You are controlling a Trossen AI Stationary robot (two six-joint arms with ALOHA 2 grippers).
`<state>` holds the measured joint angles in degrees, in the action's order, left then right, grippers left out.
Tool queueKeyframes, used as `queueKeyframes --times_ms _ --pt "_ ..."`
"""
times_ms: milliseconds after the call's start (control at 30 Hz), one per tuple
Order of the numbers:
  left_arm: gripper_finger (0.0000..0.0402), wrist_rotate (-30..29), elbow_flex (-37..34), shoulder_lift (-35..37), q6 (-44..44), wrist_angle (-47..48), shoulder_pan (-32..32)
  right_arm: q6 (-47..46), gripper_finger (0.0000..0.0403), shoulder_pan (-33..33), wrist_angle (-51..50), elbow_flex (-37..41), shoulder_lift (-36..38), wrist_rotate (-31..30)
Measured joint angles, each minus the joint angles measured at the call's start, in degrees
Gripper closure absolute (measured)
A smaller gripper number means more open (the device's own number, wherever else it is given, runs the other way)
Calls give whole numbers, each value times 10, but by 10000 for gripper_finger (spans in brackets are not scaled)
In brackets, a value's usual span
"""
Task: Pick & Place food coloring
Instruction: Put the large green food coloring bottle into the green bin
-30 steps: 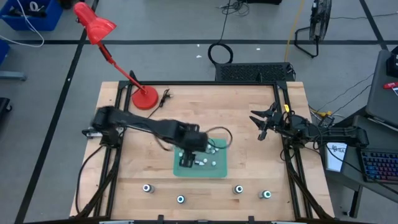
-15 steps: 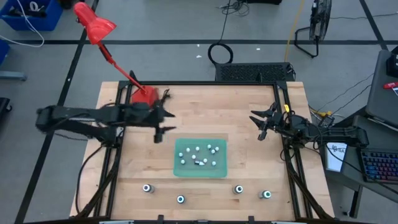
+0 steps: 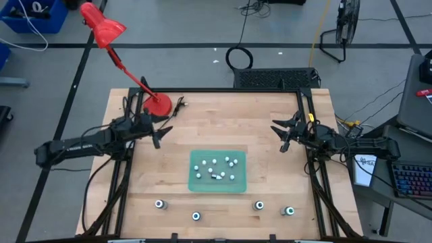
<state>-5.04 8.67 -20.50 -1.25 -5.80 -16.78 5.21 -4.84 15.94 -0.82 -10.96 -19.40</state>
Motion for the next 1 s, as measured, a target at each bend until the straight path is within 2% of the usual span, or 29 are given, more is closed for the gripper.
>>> queueKeyframes --times_ms 100,333,433,500,633,733,833,1000 --pt "160 28 -19 34 -4 -2 -11 0 298 0 0 0 0 0" --pt "160 35 -69 96 -28 -12 -28 0 298 0 0 0 0 0" --pt "160 55 -81 113 -45 1 -28 0 298 0 0 0 0 0" --pt "160 95 -81 116 -51 5 -25 0 298 0 0 0 0 0" --pt "160 215 -81 116 -56 10 -6 0 298 0 0 0 0 0" --pt "160 263 -81 116 -62 12 22 0 298 0 0 0 0 0" --pt "160 251 -81 116 -65 12 64 0 298 0 0 0 0 0" --pt "160 156 -81 115 -65 9 154 0 298 0 0 0 0 0"
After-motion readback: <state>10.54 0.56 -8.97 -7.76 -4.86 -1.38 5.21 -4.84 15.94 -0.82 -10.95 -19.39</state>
